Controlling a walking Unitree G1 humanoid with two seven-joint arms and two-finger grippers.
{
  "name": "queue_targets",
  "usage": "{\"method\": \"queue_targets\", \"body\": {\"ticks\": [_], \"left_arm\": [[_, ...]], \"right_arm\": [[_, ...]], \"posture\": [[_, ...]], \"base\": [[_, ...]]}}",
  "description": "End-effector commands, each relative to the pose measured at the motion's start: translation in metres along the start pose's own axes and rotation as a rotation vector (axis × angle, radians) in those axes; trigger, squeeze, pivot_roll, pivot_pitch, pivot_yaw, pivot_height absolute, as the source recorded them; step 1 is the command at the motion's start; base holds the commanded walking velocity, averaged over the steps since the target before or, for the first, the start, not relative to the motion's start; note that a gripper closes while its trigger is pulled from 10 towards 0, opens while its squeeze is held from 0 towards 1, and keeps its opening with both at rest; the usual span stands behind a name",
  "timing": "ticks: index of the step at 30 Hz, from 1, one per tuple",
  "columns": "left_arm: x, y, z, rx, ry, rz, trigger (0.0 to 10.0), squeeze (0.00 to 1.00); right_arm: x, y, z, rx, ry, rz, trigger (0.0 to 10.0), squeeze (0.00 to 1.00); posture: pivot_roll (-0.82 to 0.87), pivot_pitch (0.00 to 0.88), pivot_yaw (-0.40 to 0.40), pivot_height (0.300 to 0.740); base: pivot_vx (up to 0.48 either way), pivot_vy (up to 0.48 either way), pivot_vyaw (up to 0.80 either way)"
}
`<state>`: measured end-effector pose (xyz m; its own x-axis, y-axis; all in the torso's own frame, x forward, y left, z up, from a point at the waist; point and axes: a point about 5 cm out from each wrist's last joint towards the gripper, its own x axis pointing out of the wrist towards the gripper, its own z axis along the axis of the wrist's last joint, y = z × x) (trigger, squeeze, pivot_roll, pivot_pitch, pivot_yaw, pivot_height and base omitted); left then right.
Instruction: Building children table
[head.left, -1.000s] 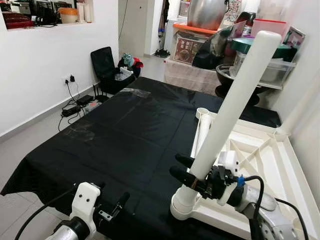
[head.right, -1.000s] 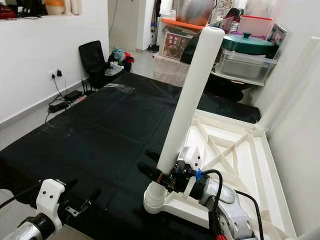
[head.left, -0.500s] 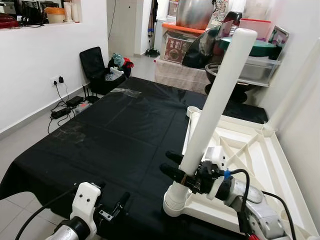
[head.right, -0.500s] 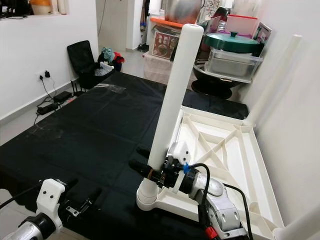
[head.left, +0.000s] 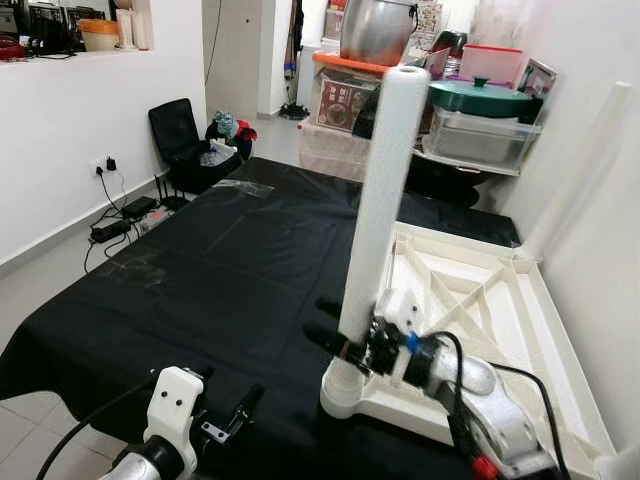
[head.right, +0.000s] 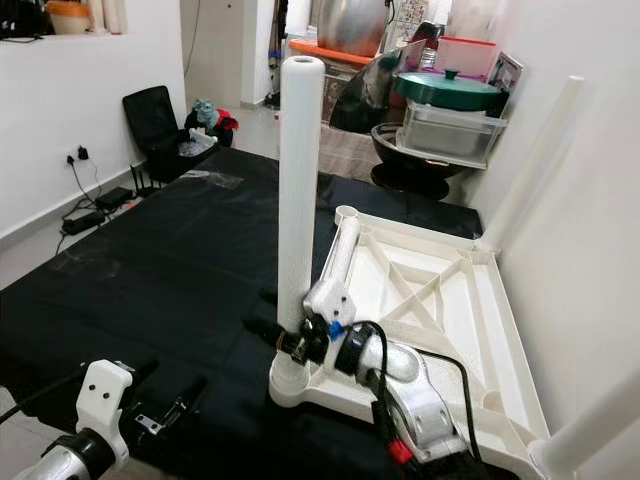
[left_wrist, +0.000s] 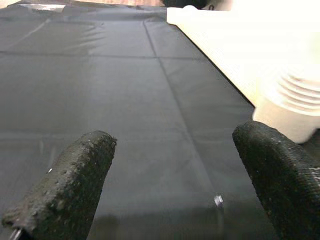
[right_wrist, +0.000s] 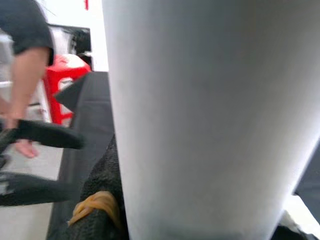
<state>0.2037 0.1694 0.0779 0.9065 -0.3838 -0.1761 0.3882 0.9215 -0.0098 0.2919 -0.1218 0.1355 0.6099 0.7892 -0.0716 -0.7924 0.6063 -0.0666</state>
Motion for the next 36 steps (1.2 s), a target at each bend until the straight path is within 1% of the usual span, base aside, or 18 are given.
{"method": "queue_targets", "body": {"ticks": [1,3,4,5,7,8,10,12,13,17,21,22,23,25,27,29,31,36], "left_arm": [[0.000,-0.002,0.000,-0.008,-0.002,0.000,10.0,0.00],[0.000,-0.002,0.000,-0.008,-0.002,0.001,10.0,0.00],[0.000,-0.002,0.000,-0.011,-0.003,0.003,10.0,0.00],[0.000,-0.002,0.000,-0.011,-0.003,0.003,10.0,0.00],[0.000,-0.002,0.002,-0.015,-0.004,0.003,10.0,0.00],[0.000,-0.002,0.002,-0.015,-0.004,0.003,10.0,0.00],[-0.001,-0.002,0.002,-0.019,-0.003,0.002,10.0,0.00],[-0.001,-0.002,0.002,-0.019,-0.003,0.002,10.0,0.00],[-0.001,-0.003,0.001,-0.022,-0.001,0.004,10.0,0.00],[-0.002,-0.002,0.000,-0.025,0.002,0.009,10.0,0.00],[-0.003,-0.002,-0.001,-0.027,0.006,0.017,10.0,0.00],[-0.003,-0.001,-0.002,-0.029,0.008,0.020,10.0,0.00],[-0.003,-0.001,-0.002,-0.029,0.008,0.020,10.0,0.00],[-0.003,-0.001,-0.003,-0.030,0.012,0.023,10.0,0.00],[-0.004,-0.001,-0.005,-0.033,0.019,0.024,10.0,0.00],[-0.003,-0.001,-0.005,-0.036,0.021,0.024,10.0,0.00],[-0.003,-0.002,-0.003,-0.037,0.019,0.025,10.0,0.00],[-0.003,-0.006,0.009,-0.029,0.003,0.032,10.0,0.00]], "right_arm": [[-0.024,-0.003,-0.069,0.146,0.355,-0.118,10.0,0.00],[-0.024,-0.003,-0.069,0.158,0.352,-0.121,10.0,0.00],[-0.021,0.002,-0.063,0.182,0.302,-0.069,10.0,0.00],[-0.021,0.002,-0.063,0.182,0.302,-0.069,10.0,0.00],[-0.018,0.020,-0.044,0.184,0.159,0.134,10.0,0.00],[-0.018,0.020,-0.044,0.184,0.159,0.134,10.0,0.00],[-0.017,0.034,-0.027,0.188,0.073,0.293,10.0,0.00],[-0.017,0.034,-0.027,0.188,0.073,0.293,10.0,0.00],[-0.014,0.037,-0.022,0.194,0.053,0.332,10.0,0.00],[-0.009,0.034,-0.023,0.191,0.042,0.287,10.0,0.00],[-0.004,0.028,-0.024,0.202,0.029,0.207,10.0,0.00],[-0.003,0.025,-0.025,0.211,0.020,0.159,10.0,0.00],[-0.003,0.025,-0.025,0.211,0.020,0.159,10.0,0.00],[-0.003,0.022,-0.026,0.232,0.007,0.123,10.0,0.00],[-0.003,0.018,-0.024,0.299,-0.038,0.084,10.0,0.00],[-0.003,0.020,-0.020,0.368,-0.094,0.105,10.0,0.00],[-0.003,0.022,-0.019,0.398,-0.119,0.137,10.0,0.00],[0.005,0.029,-0.012,0.384,-0.168,0.208,10.0,0.00]], "posture": [[0.13,0.000,-0.115,0.740],[0.13,0.000,-0.115,0.740],[0.13,0.000,-0.116,0.740],[0.13,0.000,-0.116,0.740],[0.13,0.000,-0.115,0.740],[0.13,0.000,-0.115,0.740],[0.13,0.000,-0.117,0.740],[0.13,0.000,-0.117,0.740],[0.13,0.000,-0.123,0.740],[0.14,0.000,-0.126,0.740],[0.14,0.000,-0.126,0.740],[0.14,0.000,-0.126,0.740],[0.14,0.000,-0.126,0.740],[0.13,0.000,-0.124,0.740],[0.13,0.000,-0.123,0.740],[0.13,0.000,-0.123,0.740],[0.14,0.000,-0.126,0.740],[0.15,0.000,-0.136,0.740]], "base": [[0.000,0.000,0.00],[0.000,0.000,0.00],[0.000,0.000,0.00],[0.000,0.000,0.00],[0.000,0.000,0.00],[0.000,0.000,0.00],[0.000,0.000,0.00],[0.000,0.000,0.00],[0.000,0.000,0.00],[0.000,0.000,0.00],[0.000,0.000,0.00],[0.000,0.000,0.00],[0.000,0.000,0.00],[0.000,0.000,0.00],[0.000,0.000,0.00],[0.000,0.000,0.00],[0.000,0.000,0.00],[0.000,0.000,0.00]]}}
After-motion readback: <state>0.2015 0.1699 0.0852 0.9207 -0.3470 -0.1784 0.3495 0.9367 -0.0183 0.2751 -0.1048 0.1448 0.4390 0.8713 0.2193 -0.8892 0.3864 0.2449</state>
